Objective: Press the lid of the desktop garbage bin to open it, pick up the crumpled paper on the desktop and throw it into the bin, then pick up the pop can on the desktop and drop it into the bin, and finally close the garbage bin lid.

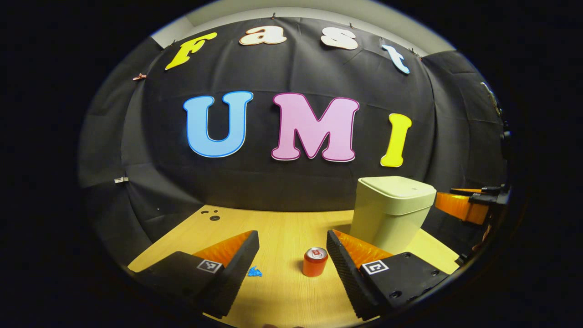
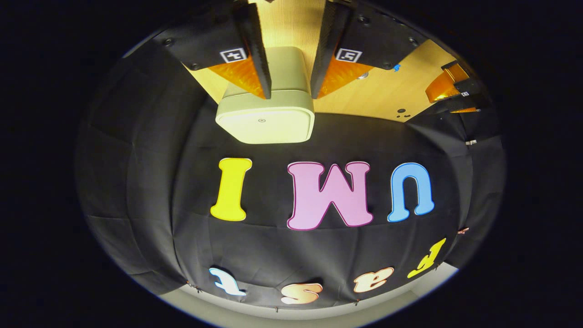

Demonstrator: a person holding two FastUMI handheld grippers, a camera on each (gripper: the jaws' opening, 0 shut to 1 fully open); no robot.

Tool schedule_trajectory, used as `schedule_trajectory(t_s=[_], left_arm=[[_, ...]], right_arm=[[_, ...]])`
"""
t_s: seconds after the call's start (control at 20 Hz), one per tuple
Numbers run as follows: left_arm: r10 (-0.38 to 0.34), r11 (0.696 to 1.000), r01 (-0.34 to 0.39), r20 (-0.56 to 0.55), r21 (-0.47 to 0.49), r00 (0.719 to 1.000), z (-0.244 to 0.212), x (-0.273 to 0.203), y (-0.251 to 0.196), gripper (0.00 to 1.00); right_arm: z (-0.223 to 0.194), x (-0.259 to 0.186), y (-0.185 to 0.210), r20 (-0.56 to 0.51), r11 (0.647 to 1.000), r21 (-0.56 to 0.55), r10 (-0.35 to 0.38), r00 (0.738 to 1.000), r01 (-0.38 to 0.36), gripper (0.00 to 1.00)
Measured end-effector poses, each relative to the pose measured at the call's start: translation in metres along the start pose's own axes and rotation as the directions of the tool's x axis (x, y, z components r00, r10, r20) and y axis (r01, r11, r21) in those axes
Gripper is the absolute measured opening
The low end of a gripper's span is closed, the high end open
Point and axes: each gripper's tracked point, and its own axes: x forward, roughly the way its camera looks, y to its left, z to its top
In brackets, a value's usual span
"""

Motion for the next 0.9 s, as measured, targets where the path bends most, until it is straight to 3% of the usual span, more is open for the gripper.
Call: schedule_trajectory(t_s=[0.15,0.25,0.3,0.35,0.55,0.7,0.8,0.9], left_arm=[[0.004,1.000,-0.004,-0.007,-0.011,1.000,-0.004,0.002,0.006,0.96],[0.008,1.000,-0.008,-0.014,-0.016,1.000,-0.006,0.003,0.009,0.96],[0.009,1.000,-0.010,-0.018,-0.018,1.000,-0.006,0.005,0.011,0.96],[0.011,1.000,-0.012,-0.022,-0.022,1.000,-0.009,0.006,0.013,0.96],[0.016,0.999,-0.017,-0.038,-0.035,0.999,-0.012,0.011,0.018,0.96],[0.008,0.999,-0.011,-0.062,-0.047,0.998,-0.019,0.016,0.020,0.96],[0.011,0.999,-0.015,-0.074,-0.051,0.997,-0.021,0.019,0.022,0.96],[0.013,0.999,-0.017,-0.086,-0.050,0.996,-0.024,0.022,0.024,0.96]], right_arm=[[0.003,0.003,-0.006,-0.009,0.999,-0.030,-0.015,1.000,0.014,0.38],[0.004,0.004,-0.012,-0.011,0.999,-0.042,-0.030,0.999,0.030,0.41],[0.006,0.007,-0.011,-0.012,0.999,-0.038,-0.030,0.999,0.029,0.21],[0.007,0.011,-0.011,-0.015,0.999,-0.037,-0.029,0.999,0.028,0.16],[0.008,0.020,-0.002,-0.070,1.000,-0.017,0.021,0.997,-0.023,0.14],[0.010,0.030,-0.009,-0.115,0.997,0.083,0.018,0.993,-0.008,0.14],[0.016,0.040,-0.014,-0.120,0.997,0.081,0.017,0.993,-0.008,0.14],[0.023,0.051,-0.018,-0.113,0.998,0.056,0.037,0.993,-0.031,0.06]])
